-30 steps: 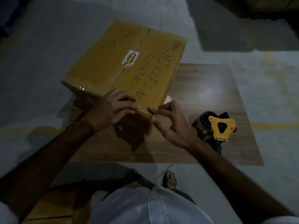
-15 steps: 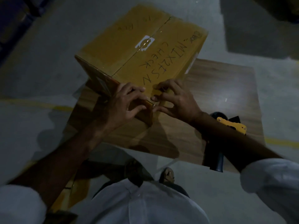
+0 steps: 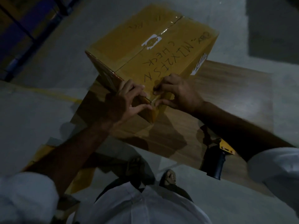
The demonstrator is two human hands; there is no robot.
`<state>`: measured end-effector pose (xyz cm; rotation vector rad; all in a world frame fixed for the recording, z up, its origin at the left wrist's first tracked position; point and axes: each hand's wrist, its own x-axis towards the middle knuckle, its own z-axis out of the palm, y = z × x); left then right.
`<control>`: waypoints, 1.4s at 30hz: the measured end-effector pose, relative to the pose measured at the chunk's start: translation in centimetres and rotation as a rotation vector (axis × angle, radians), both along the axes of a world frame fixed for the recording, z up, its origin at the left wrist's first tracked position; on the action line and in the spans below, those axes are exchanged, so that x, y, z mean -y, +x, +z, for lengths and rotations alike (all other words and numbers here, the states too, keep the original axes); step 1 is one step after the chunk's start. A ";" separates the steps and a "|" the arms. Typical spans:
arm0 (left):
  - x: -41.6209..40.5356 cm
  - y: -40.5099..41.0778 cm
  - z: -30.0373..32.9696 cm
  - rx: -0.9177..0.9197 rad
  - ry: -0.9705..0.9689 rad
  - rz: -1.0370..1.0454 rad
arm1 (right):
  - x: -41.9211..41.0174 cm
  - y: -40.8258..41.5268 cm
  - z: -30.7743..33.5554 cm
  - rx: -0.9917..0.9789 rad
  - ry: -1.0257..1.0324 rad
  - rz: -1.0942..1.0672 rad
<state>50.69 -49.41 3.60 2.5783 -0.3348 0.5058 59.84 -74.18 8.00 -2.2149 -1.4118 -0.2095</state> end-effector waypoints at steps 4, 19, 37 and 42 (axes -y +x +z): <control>-0.8 1.5 2.3 -0.019 0.114 -0.147 | -0.2 -1.9 -1.1 0.034 0.031 -0.071; -1.8 2.5 7.1 -0.327 0.139 -0.269 | -4.0 -7.3 -2.2 -0.099 0.135 -0.488; -2.4 5.4 6.8 -0.289 0.172 -0.381 | -5.8 -8.8 -1.0 -0.151 0.125 -0.695; -2.7 5.8 7.1 -0.252 0.421 -0.377 | -7.2 -10.3 -0.5 -0.104 0.065 -0.763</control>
